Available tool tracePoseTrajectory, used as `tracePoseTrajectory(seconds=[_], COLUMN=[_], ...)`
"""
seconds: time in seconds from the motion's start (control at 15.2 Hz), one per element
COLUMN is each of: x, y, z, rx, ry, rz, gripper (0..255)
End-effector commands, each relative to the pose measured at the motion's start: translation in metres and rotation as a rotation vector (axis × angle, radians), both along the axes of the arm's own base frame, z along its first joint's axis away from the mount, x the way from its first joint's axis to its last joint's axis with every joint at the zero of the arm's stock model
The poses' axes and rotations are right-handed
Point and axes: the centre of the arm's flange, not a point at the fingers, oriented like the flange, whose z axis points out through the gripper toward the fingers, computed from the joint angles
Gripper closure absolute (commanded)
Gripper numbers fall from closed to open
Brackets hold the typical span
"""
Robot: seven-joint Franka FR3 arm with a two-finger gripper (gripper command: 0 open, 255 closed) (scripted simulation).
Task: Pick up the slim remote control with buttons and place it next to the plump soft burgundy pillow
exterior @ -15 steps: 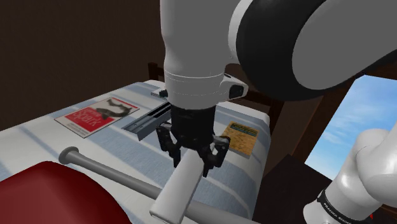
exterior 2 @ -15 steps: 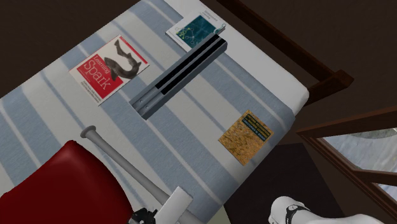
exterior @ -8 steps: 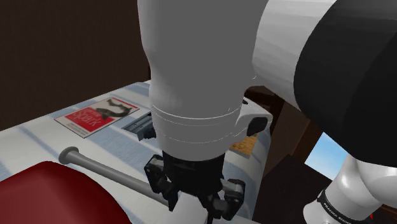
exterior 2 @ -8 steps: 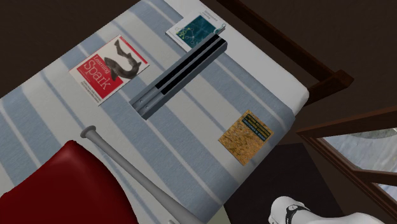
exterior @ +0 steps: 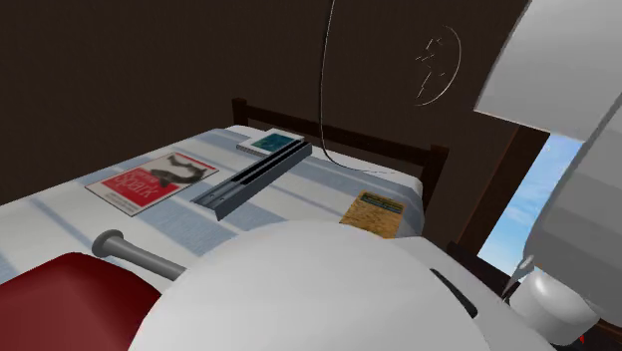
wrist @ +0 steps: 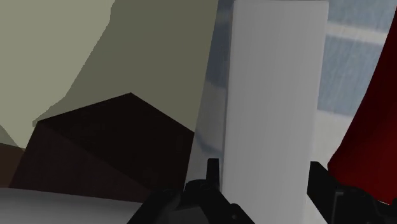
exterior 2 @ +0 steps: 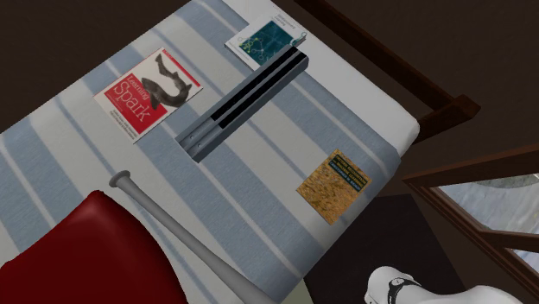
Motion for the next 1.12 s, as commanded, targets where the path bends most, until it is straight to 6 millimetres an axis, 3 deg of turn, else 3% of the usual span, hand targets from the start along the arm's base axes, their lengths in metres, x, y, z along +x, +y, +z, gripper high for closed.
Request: tracePoseTrajectory(seconds=[0.0,0.07,1.06], x=[-0.021,-0.037,-0.037], y=[0.013,0.025,0.025], z=[0.001,0.001,-0.078], rx=[0.000,0.000,0.000], ry=[-0.001,-0.001,-0.001], rz=[-0.004,-0.004,-0.004], gripper=[255,255,255])
